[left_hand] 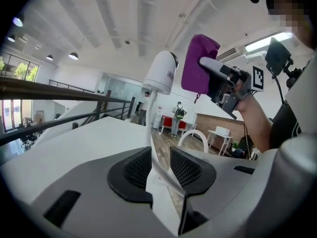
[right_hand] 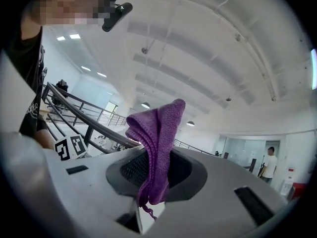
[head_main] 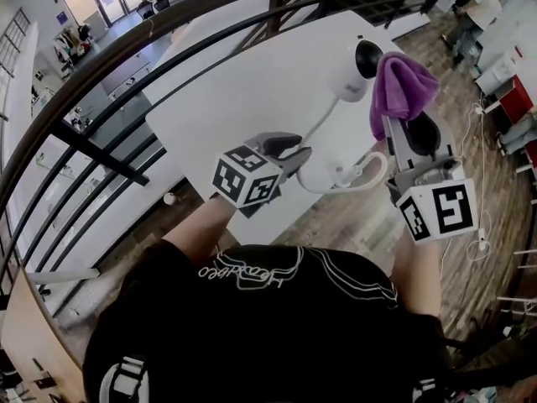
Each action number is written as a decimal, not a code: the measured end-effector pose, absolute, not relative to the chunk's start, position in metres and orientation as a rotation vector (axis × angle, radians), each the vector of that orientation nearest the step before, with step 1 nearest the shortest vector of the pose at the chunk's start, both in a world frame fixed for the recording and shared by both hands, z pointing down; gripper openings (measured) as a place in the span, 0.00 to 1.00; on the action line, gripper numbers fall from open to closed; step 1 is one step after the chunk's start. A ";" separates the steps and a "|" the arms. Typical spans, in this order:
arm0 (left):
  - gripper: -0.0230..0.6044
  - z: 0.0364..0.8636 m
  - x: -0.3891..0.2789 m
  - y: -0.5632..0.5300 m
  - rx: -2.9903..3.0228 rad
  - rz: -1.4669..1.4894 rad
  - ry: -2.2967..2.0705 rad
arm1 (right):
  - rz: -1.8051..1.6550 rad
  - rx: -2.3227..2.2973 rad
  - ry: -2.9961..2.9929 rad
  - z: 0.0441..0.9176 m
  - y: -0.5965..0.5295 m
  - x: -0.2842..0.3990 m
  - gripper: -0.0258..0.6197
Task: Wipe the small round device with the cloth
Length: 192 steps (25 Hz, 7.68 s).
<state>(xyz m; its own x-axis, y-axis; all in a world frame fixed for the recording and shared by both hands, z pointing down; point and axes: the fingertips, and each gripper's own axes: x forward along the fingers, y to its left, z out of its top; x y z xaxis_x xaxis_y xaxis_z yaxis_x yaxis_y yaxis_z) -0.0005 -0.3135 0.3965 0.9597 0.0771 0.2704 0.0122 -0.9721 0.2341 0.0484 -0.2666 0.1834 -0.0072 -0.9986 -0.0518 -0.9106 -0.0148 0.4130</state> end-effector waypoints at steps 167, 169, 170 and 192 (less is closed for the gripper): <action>0.05 0.371 0.032 -0.326 2.537 0.130 -1.304 | -0.436 0.478 -3.281 0.216 -0.421 0.162 0.14; 0.05 0.369 0.030 -0.323 2.523 0.121 -1.341 | -0.441 0.428 -3.290 0.217 -0.423 0.154 0.14; 0.05 0.367 0.030 -0.322 2.518 0.117 -1.358 | -0.433 0.403 -3.300 0.217 -0.424 0.151 0.14; 0.05 0.380 0.044 -0.318 2.406 0.054 -1.483 | -0.593 0.165 -3.236 0.254 -0.398 0.156 0.14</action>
